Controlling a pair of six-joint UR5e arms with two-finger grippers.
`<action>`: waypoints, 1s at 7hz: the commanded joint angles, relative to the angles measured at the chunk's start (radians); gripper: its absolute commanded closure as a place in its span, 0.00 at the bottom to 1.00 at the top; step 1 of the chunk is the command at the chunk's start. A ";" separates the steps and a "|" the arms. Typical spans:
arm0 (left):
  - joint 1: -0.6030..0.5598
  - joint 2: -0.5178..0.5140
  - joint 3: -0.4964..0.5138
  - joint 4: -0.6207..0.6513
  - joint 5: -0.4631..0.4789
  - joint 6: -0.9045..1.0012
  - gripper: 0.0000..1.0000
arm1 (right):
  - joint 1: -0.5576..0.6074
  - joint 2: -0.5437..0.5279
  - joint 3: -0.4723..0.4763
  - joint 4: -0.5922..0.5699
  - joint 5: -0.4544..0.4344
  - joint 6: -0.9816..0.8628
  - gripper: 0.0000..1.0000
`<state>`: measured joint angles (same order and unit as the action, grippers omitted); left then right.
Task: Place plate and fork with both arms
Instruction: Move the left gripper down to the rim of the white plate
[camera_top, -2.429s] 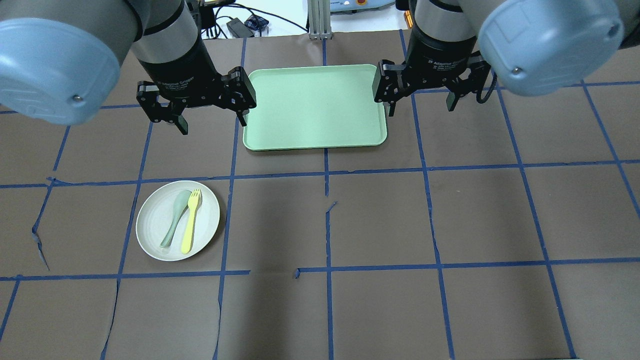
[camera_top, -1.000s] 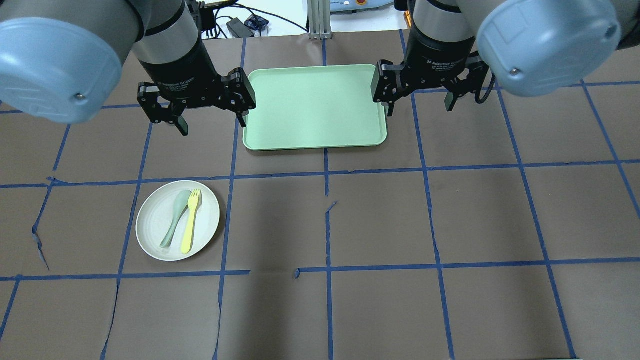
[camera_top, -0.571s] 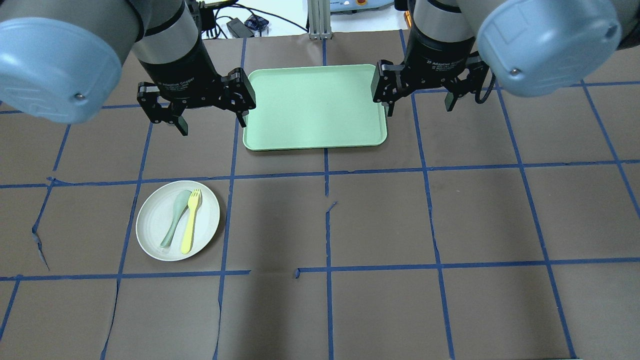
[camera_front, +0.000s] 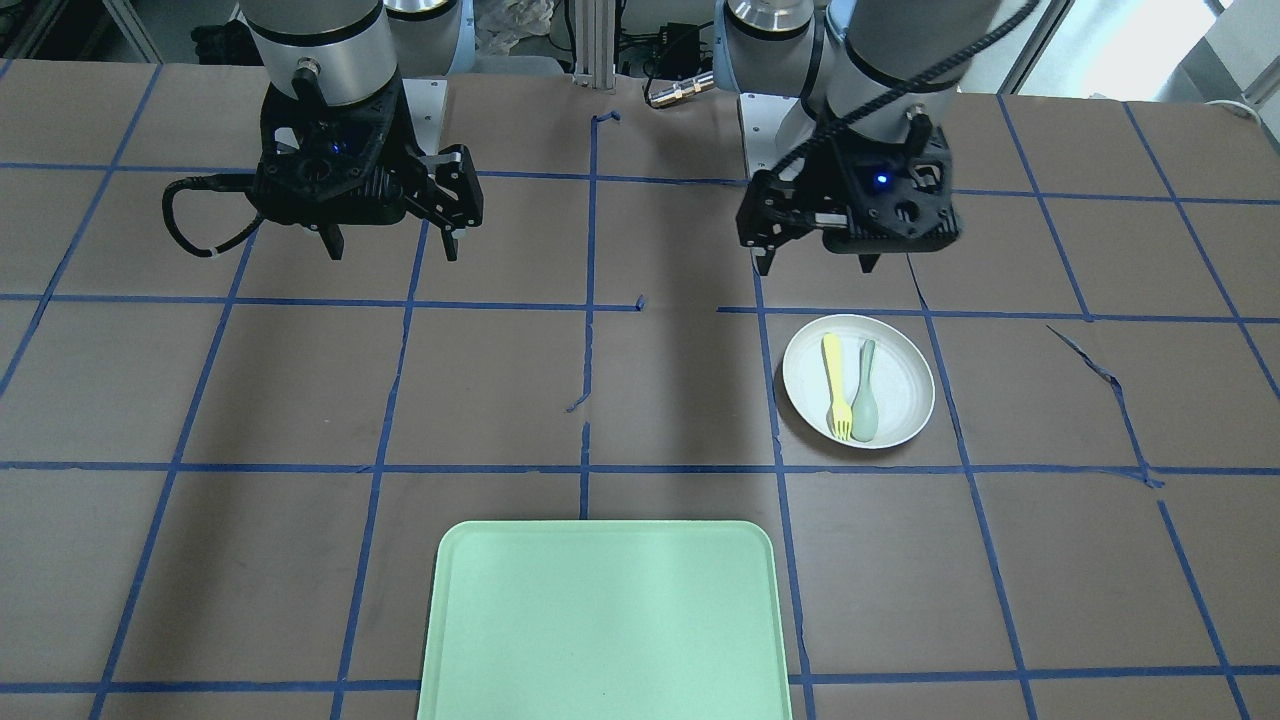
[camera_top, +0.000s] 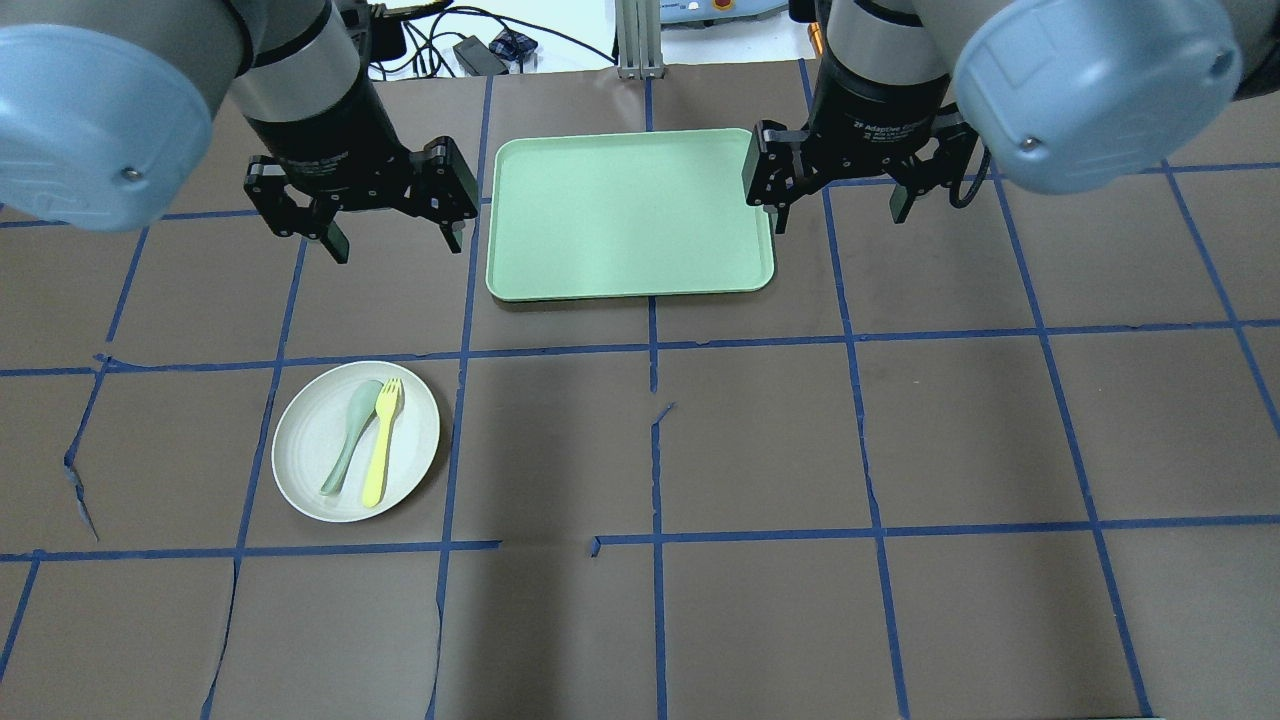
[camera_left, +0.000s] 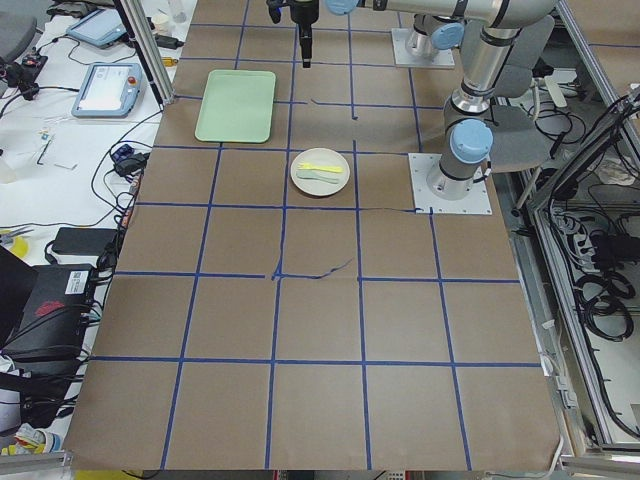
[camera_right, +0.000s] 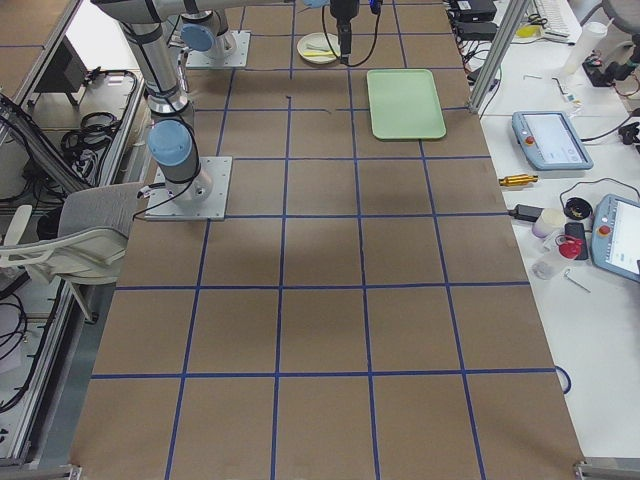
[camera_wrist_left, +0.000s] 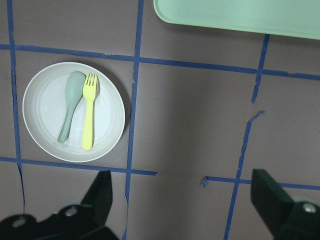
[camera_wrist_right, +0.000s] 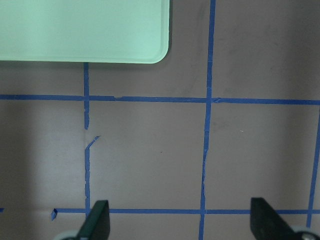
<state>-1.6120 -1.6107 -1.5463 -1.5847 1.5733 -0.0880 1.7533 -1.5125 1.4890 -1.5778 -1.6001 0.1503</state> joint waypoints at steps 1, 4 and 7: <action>0.212 0.009 -0.145 0.113 -0.001 0.278 0.03 | 0.000 0.000 0.001 0.002 0.002 0.000 0.00; 0.494 -0.049 -0.496 0.557 -0.015 0.594 0.00 | 0.000 0.000 0.005 0.002 0.002 0.000 0.00; 0.526 -0.122 -0.690 0.822 -0.068 0.611 0.12 | 0.003 0.000 0.008 0.001 0.003 0.000 0.00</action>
<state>-1.0945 -1.7050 -2.1852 -0.8308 1.5074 0.5168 1.7549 -1.5124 1.4963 -1.5767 -1.5975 0.1503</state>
